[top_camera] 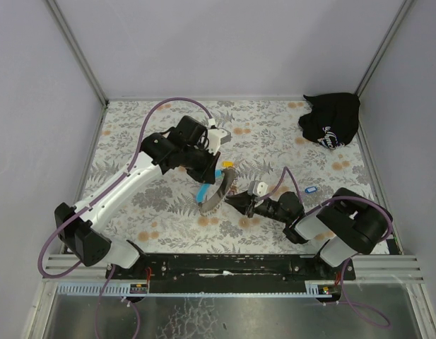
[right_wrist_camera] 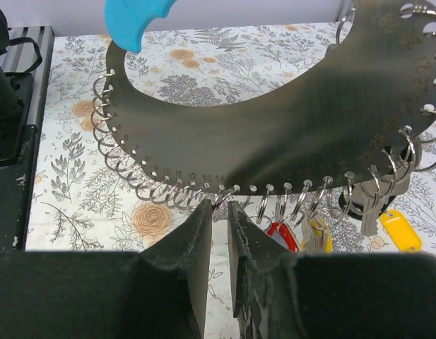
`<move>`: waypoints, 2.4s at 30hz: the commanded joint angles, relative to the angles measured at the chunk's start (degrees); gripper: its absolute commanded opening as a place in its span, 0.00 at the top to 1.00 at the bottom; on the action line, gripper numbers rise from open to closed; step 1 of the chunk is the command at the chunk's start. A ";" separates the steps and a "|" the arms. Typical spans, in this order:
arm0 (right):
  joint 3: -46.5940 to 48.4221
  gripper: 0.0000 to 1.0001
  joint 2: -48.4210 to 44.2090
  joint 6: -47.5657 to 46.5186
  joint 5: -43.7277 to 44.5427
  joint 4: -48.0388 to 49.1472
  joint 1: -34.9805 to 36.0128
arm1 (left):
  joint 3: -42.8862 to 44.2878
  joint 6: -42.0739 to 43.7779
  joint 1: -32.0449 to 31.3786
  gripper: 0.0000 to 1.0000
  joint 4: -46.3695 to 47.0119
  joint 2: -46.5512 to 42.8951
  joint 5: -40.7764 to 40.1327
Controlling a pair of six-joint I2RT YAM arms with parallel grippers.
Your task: Put the keys on the keyring
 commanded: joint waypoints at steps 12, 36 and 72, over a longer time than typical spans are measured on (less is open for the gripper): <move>1.26 0.81 -2.65 -2.57 10.46 2.02 1.22 | 2.34 -1.02 -0.81 1.00 3.80 -0.25 -0.12; 0.03 0.76 -3.04 -0.51 1.83 5.97 1.30 | 3.17 -1.94 -0.80 1.00 4.07 -0.02 -3.21; 1.43 0.78 0.88 -3.26 7.94 5.51 2.01 | 1.65 -1.83 -0.80 1.00 4.41 -0.80 -1.47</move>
